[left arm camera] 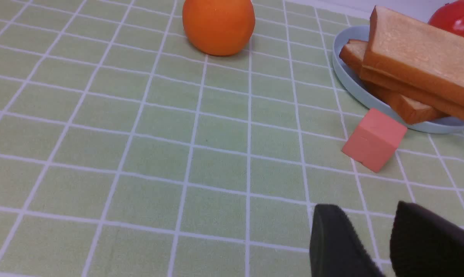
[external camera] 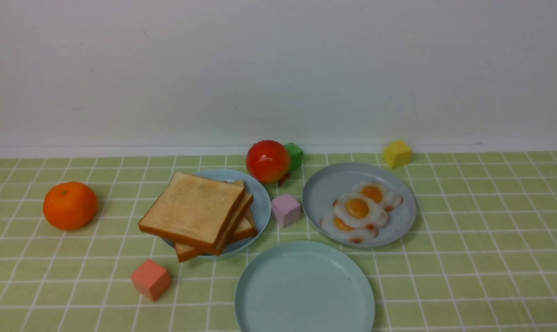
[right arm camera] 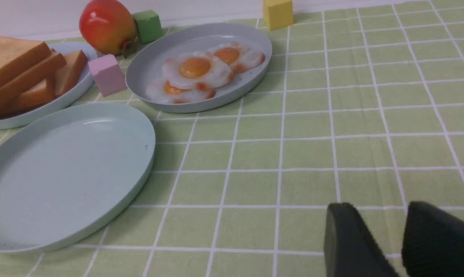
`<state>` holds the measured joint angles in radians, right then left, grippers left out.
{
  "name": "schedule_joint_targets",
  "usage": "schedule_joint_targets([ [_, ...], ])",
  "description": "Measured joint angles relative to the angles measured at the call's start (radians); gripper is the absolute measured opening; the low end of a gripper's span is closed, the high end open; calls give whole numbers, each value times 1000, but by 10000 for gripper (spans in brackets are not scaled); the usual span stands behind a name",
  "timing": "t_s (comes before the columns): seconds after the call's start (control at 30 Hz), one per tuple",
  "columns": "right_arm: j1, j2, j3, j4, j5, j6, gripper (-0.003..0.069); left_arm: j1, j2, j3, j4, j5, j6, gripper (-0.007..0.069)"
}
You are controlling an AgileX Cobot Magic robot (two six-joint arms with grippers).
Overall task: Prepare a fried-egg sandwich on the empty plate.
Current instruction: Use the left arm to grab a slice of bread
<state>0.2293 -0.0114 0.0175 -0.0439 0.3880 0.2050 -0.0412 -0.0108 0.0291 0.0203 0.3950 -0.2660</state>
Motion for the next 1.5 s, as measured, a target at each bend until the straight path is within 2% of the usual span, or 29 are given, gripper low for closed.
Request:
schedule_joint_targets([
  [0.9,0,0,1,-19,-15,0,241,0,0,0,0,0,0,238],
  [1.13,0,0,9,-23,-188,0,241,0,0,0,50,-49,0,238],
  [1.3,0,0,9,-25,-454,0,241,0,0,0,56,-290,0,238],
  [1.5,0,0,9,-26,-561,0,241,0,0,0,62,-402,0,238],
])
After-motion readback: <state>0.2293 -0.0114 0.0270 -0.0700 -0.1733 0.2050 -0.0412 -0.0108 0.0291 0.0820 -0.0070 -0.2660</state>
